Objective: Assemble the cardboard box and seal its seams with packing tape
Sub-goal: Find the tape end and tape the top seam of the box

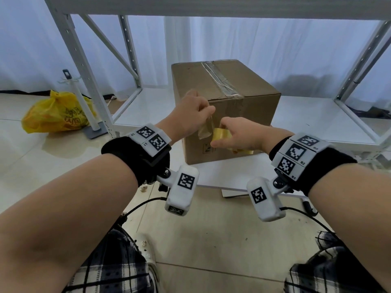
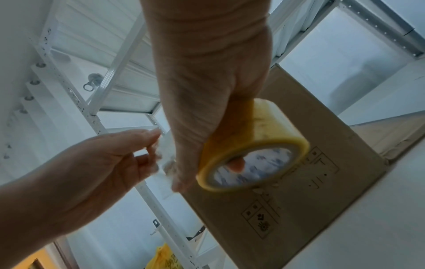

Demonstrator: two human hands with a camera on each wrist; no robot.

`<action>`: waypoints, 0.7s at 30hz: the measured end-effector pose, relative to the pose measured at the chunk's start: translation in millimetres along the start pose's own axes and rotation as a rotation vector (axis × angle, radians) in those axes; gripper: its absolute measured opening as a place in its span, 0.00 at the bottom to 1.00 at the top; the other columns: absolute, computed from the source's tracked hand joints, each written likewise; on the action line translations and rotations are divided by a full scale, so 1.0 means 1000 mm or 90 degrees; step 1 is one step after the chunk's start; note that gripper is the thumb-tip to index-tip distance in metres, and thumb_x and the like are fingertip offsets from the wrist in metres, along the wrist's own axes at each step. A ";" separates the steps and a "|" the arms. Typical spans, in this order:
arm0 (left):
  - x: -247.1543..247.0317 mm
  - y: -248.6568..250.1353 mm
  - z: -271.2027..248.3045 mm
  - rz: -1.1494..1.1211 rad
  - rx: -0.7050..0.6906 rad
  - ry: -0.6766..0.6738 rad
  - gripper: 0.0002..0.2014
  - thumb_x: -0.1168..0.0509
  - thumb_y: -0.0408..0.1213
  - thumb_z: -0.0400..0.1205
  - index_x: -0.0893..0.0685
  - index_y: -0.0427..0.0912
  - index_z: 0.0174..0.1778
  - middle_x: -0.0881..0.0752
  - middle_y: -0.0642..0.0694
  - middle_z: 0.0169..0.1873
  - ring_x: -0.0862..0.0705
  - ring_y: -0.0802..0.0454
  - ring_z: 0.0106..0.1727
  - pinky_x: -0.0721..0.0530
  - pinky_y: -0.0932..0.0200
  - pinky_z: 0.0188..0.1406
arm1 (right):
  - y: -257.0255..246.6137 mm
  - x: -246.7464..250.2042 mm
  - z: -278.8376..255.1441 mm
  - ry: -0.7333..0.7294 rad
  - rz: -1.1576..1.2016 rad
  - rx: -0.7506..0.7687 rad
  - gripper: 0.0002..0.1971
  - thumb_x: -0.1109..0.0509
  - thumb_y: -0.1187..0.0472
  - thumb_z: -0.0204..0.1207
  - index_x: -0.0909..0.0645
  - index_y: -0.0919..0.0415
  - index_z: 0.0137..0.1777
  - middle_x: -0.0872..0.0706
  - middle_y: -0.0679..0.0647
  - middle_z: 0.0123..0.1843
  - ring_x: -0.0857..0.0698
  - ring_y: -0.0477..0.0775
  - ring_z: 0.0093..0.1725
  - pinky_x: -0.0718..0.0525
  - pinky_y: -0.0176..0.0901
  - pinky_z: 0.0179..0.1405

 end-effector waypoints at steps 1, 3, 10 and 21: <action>0.003 -0.001 0.000 -0.004 0.002 0.009 0.13 0.37 0.40 0.84 0.19 0.41 0.34 0.31 0.51 0.39 0.29 0.61 0.37 0.29 0.72 0.40 | 0.004 0.003 0.000 0.023 0.000 -0.013 0.28 0.28 0.40 0.72 0.28 0.59 0.62 0.18 0.52 0.50 0.17 0.50 0.43 0.16 0.44 0.43; 0.011 -0.010 0.004 -0.015 0.014 0.026 0.13 0.35 0.43 0.82 0.16 0.39 0.36 0.26 0.45 0.42 0.26 0.58 0.37 0.21 0.60 0.48 | 0.014 0.013 -0.002 0.079 0.091 -0.038 0.32 0.23 0.42 0.67 0.28 0.59 0.65 0.18 0.52 0.53 0.16 0.51 0.48 0.14 0.47 0.47; 0.027 -0.023 0.002 0.006 0.054 0.059 0.11 0.32 0.47 0.80 0.15 0.41 0.43 0.31 0.48 0.50 0.29 0.52 0.54 0.27 0.61 0.57 | 0.019 0.015 -0.007 0.019 0.326 -0.039 0.25 0.21 0.56 0.67 0.24 0.57 0.63 0.12 0.58 0.54 0.13 0.59 0.55 0.15 0.58 0.58; 0.017 0.004 -0.008 -0.099 -0.035 0.012 0.12 0.35 0.30 0.81 0.27 0.43 0.33 0.14 0.41 0.55 0.12 0.52 0.50 0.16 0.62 0.51 | 0.006 0.010 -0.002 0.032 0.203 -0.016 0.15 0.33 0.55 0.81 0.29 0.59 0.63 0.12 0.53 0.44 0.10 0.46 0.35 0.17 0.34 0.31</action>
Point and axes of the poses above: each hand's wrist, its own z-axis towards the middle knuckle, its own x-axis out of the back of the hand, y = z × x, the point moved 9 cm from there along z, towards the middle knuckle
